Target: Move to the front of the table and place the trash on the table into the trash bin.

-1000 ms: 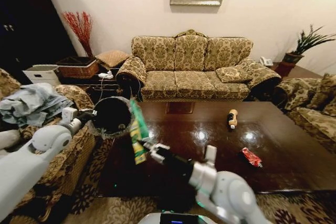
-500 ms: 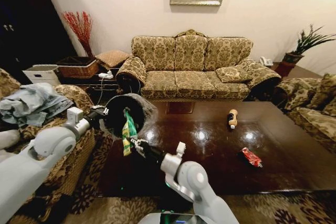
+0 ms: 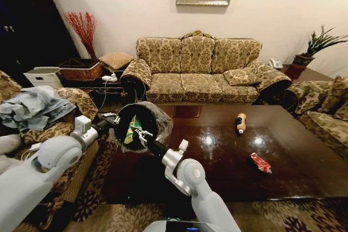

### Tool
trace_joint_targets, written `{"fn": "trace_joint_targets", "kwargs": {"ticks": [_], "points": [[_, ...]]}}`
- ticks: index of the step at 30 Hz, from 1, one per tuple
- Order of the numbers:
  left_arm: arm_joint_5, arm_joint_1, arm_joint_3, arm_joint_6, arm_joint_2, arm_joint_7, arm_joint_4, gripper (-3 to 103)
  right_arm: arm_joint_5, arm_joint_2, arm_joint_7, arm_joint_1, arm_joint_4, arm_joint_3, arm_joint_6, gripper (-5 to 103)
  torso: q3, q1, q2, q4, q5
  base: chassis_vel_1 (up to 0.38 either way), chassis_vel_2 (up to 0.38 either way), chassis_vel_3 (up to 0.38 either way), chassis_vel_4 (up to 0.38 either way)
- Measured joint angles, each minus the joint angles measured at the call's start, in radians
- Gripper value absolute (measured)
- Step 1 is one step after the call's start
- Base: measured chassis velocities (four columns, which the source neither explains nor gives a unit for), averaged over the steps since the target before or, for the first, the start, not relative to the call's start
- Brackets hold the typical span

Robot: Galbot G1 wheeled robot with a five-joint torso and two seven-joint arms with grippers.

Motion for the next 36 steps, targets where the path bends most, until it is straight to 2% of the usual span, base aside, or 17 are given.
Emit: {"fn": "trace_joint_targets", "kwargs": {"ticks": [3, 4, 6, 9, 10, 13, 17, 20, 22, 23, 24, 26, 28, 29, 31, 32, 36], "points": [[0.003, -0.001, 0.002, 0.0, 0.0, 0.003, 0.008, 0, -0.027, -0.014, -0.051, -0.006, 0.007, 0.003, -0.005, 42, 0.0, 0.0, 0.0, -0.0001, 0.0, 0.0, 0.0, 0.0, 0.0], [0.005, -0.001, 0.002, 0.0, 0.0, 0.003, 0.014, 0, -0.053, -0.025, -0.091, -0.01, 0.01, 0.007, -0.005, 53, 0.0, 0.0, 0.0, 0.0, 0.0, 0.0, 0.0, 0.0, 0.0], [0.005, -0.001, 0.002, 0.0, -0.001, 0.003, 0.019, 0, -0.086, -0.029, -0.126, -0.012, 0.011, 0.012, -0.003, 53, 0.0, 0.0, 0.0, 0.0, 0.0, 0.0, 0.0, 0.0, 0.0], [0.006, -0.002, 0.0, 0.0, -0.003, 0.002, 0.032, 0, -0.192, -0.044, -0.223, -0.021, 0.016, 0.026, 0.02, 70, 0.0, 0.0, 0.0, 0.0, 0.0, 0.0, 0.0, 0.0, 0.0], [0.006, -0.002, 0.0, 0.0, -0.003, 0.002, 0.032, 0, -0.192, -0.044, -0.223, -0.021, 0.016, 0.026, 0.02, 70, 0.0, 0.0, 0.0, 0.0, 0.0, 0.0, 0.0, 0.0, 0.0], [0.006, -0.001, -0.001, 0.001, -0.01, 0.002, 0.034, 0, -0.234, -0.063, -0.277, -0.034, 0.019, 0.056, 0.04, 86, 0.0, 0.0, 0.0, 0.0, 0.0001, 0.0, 0.0, 0.0, 0.0], [0.008, -0.002, 0.0, 0.002, -0.013, -0.004, 0.036, 0, -0.297, -0.076, -0.346, -0.052, 0.022, 0.08, 0.062, 91, 0.0, 0.0, 0.0, 0.0, 0.0001, 0.0, 0.0, 0.0, 0.0], [-0.002, -0.009, -0.003, 0.068, -0.007, -0.093, 0.056, 0, -0.612, -0.148, -0.635, -0.105, 0.043, 0.14, 0.183, 100, 0.0, 0.0, 0.0, -0.0002, 0.0001, 0.0, 0.0, 0.0, 0.0], [-0.012, -0.011, -0.008, 0.108, -0.002, -0.127, 0.057, 0, -0.679, -0.172, -0.677, -0.111, 0.051, 0.162, 0.218, 100, 0.0, 0.0, 0.0, -0.0001, 0.0, 0.0, 0.0, 0.0, 0.0], [-0.051, -0.015, -0.023, 0.174, 0.009, -0.188, 0.054, 0, -0.762, -0.207, -0.685, -0.115, 0.065, 0.196, 0.261, 100, 0.0, 0.0, 0.0, 0.0001, 0.0, 0.0, 0.0, 0.0, 0.0], [-0.051, -0.015, -0.023, 0.174, 0.009, -0.188, 0.054, 0, -0.762, -0.207, -0.685, -0.115, 0.065, 0.196, 0.261, 100, 0.0, 0.0, 0.0, 0.0001, 0.0, 0.0, 0.0, 0.0, 0.0], [-0.134, -0.023, -0.039, 0.244, 0.034, -0.266, 0.043, 0, -0.852, -0.241, -0.662, -0.121, 0.073, 0.245, 0.328, 100, 0.0, 0.0, 0.0, 0.0006, 0.0002, 0.0, 0.0, 0.0, 0.0], [-0.29, -0.032, -0.064, 0.327, 0.111, -0.33, 0.045, 0, -1.008, -0.287, -0.611, -0.148, 0.076, 0.344, 0.449, 100, 0.0, 0.0, 0.0, 0.0003, 0.0002, 0.0, 0.0, 0.0, 0.0], [-0.29, -0.032, -0.064, 0.327, 0.111, -0.33, 0.045, 0, -1.008, -0.287, -0.611, -0.148, 0.076, 0.344, 0.449, 100, 0.0, 0.0, 0.0, 0.0003, 0.0002, 0.0, 0.0, 0.0, 0.0], [-0.447, -0.042, -0.077, 0.355, 0.207, -0.348, 0.063, 0, -1.127, -0.313, -0.543, -0.188, 0.08, 0.443, 0.552, 100, 0.0, 0.0, 0.0, -0.0003, 0.0003, 0.0, 0.0, 0.0, 0.0], [-0.447, -0.042, -0.077, 0.355, 0.207, -0.348, 0.063, 0, -1.127, -0.313, -0.543, -0.188, 0.08, 0.443, 0.552, 100, 0.0, 0.0, 0.0, -0.0003, 0.0003, 0.0, 0.0, 0.0, 0.0], [-0.631, -0.054, -0.076, 0.363, 0.339, -0.383, 0.072, 0, -1.247, -0.315, -0.472, -0.245, 0.078, 0.573, 0.639, 100, 0.0, 0.0, 0.0, -0.0005, 0.0007, 0.0, 0.0, 0.0, 0.0]]}}
